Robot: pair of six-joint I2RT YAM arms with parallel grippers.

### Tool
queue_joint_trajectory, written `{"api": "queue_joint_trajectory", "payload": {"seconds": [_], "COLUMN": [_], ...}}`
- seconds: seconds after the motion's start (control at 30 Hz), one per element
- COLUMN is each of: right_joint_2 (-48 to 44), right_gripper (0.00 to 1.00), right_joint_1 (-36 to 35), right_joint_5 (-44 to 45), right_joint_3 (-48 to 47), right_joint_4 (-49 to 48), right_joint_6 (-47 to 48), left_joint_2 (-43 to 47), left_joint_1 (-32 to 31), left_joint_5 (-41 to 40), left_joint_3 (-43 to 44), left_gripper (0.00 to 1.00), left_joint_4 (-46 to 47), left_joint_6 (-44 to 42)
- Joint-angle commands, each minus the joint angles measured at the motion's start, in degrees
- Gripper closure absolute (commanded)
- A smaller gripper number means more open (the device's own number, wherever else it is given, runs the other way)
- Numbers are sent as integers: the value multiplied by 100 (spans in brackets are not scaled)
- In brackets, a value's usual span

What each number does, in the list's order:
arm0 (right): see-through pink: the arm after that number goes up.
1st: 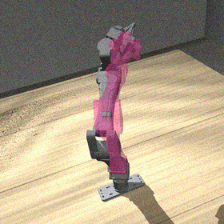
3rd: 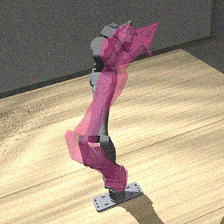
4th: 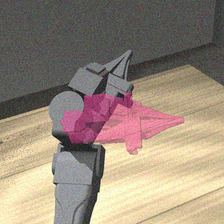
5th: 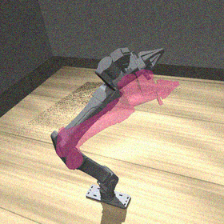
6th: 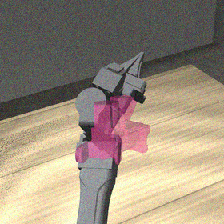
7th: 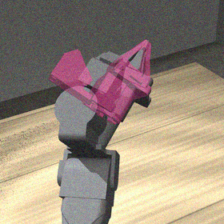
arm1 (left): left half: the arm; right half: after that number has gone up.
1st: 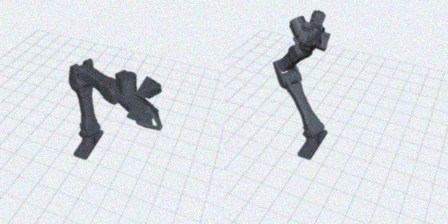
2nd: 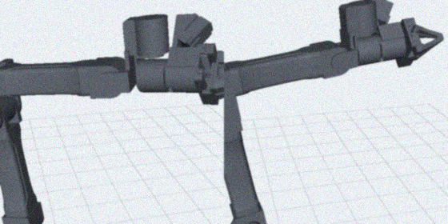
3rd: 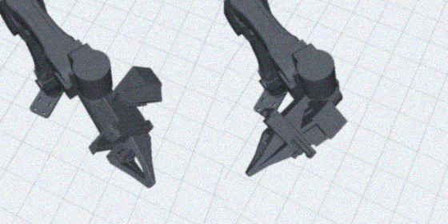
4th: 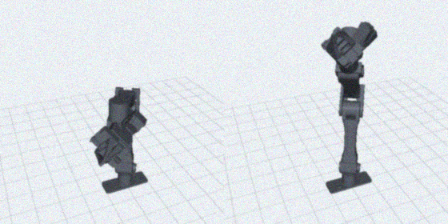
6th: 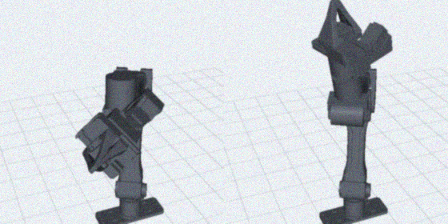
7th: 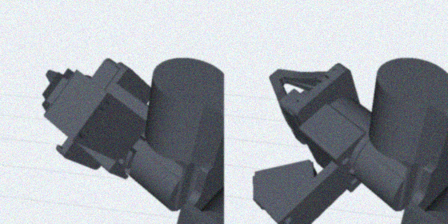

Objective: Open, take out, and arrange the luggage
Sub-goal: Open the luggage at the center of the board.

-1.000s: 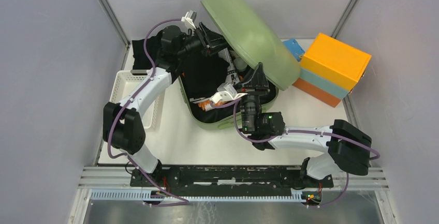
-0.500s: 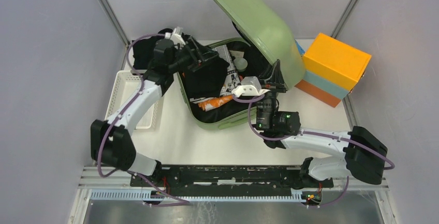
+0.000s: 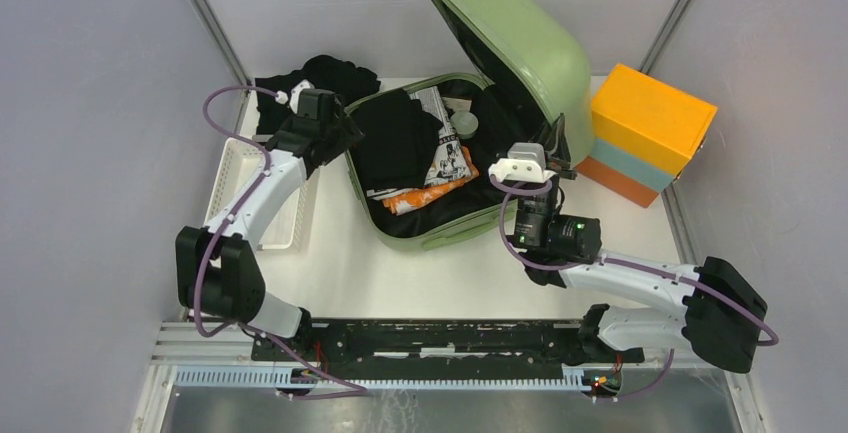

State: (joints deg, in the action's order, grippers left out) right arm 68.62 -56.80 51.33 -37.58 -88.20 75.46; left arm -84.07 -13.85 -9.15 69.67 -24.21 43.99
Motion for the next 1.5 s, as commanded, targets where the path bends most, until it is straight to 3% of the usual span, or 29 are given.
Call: {"api": "queue_joint_trajectory", "payload": {"seconds": [0.0, 0.17, 0.37, 0.57, 0.6, 1.03, 1.47], "right_joint_2": [-239, -315, -383, -476, -493, -712, -105], "right_gripper": [98, 98, 98, 98, 98, 98, 98], "right_joint_1": [92, 177, 294, 366, 386, 760, 1626], "right_joint_5": [11, -2, -45, -109, -116, -469, -1353], "right_joint_3": [44, 93, 142, 190, 190, 225, -436], "right_joint_4": [-233, 45, 282, 458, 493, 1266, 2027], "right_joint_6": [-367, -680, -965, -1238, -1280, -2438, -3646], "left_joint_2": [-232, -666, -1014, -875, -799, 1231, 2052], "left_joint_1": [66, 109, 132, 240, 276, 398, 366], "left_joint_5": [-882, -859, -791, -717, -705, -546, 533], "left_joint_3": [41, 50, 200, -141, -222, -1980, -2872], "left_gripper": [32, 37, 54, 96, 98, 98, 98], "left_joint_4": [-298, -149, -90, 80, 89, 338, 457], "left_joint_6": [-223, -237, -276, -235, -209, 153, 256]}}
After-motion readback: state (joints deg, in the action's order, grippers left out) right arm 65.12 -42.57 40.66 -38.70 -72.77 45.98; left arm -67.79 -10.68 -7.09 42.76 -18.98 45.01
